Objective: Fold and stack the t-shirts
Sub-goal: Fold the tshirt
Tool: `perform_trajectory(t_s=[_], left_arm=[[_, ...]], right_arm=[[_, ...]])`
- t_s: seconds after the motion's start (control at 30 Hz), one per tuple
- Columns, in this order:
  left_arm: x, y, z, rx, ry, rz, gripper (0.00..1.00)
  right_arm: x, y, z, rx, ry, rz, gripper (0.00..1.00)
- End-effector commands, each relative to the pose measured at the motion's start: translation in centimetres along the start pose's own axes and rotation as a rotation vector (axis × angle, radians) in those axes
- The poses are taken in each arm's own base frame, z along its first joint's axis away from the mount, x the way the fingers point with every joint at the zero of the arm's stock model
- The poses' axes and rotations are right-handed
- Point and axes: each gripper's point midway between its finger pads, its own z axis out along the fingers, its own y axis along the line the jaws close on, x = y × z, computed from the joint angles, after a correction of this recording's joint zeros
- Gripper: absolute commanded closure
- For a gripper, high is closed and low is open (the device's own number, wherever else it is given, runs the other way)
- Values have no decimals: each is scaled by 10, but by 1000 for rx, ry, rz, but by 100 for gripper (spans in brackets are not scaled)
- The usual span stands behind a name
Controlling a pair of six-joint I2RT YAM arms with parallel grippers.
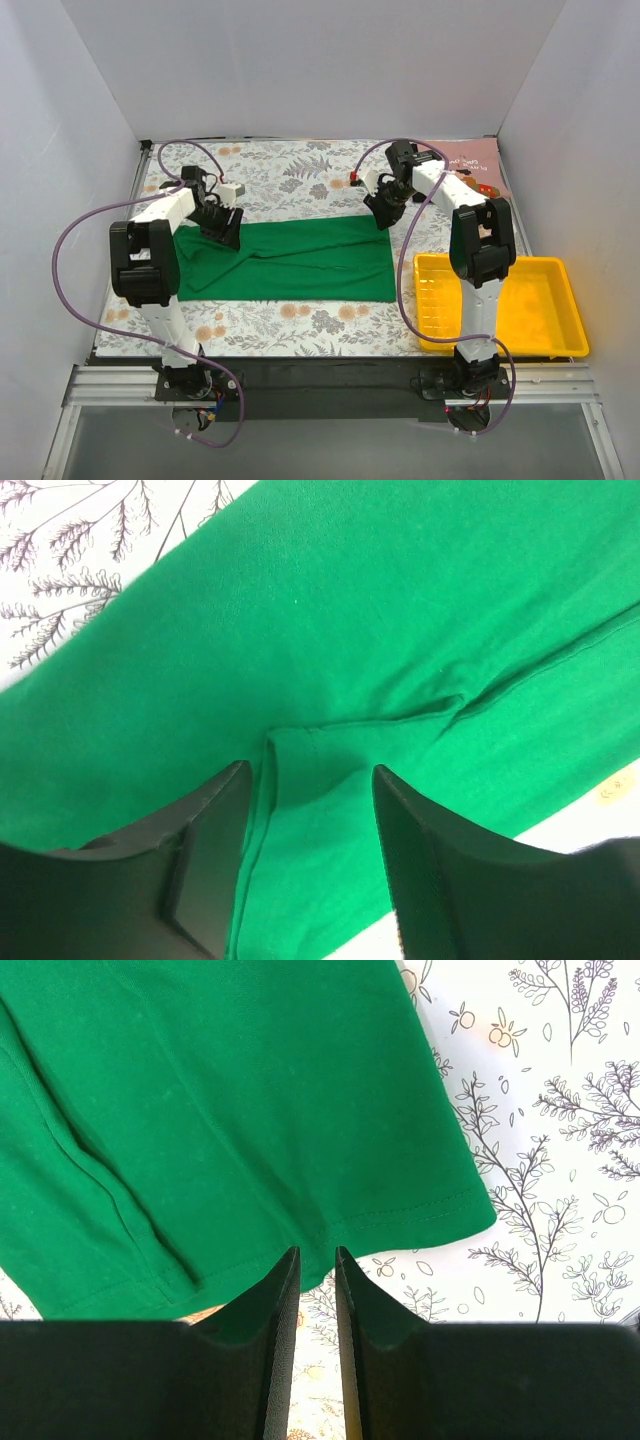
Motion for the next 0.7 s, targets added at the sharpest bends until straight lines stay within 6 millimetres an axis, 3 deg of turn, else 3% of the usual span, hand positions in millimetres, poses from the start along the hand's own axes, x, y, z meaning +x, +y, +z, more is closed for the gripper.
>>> perform_trajectory(t_s=[0.0, 0.43, 0.53, 0.67], left_arm=[[-17, 2, -6, -4, -37, 43, 51], [-10, -2, 2, 29, -6, 43, 46], [-7, -8, 2, 60, 0, 56, 50], [-5, -18, -5, 99, -10, 83, 68]], right_arm=[[-4, 5, -5, -21, -13, 12, 74], [-2, 5, -4, -17, -1, 12, 74], [0, 4, -5, -15, 4, 13, 74], [-1, 5, -5, -15, 4, 11, 75]])
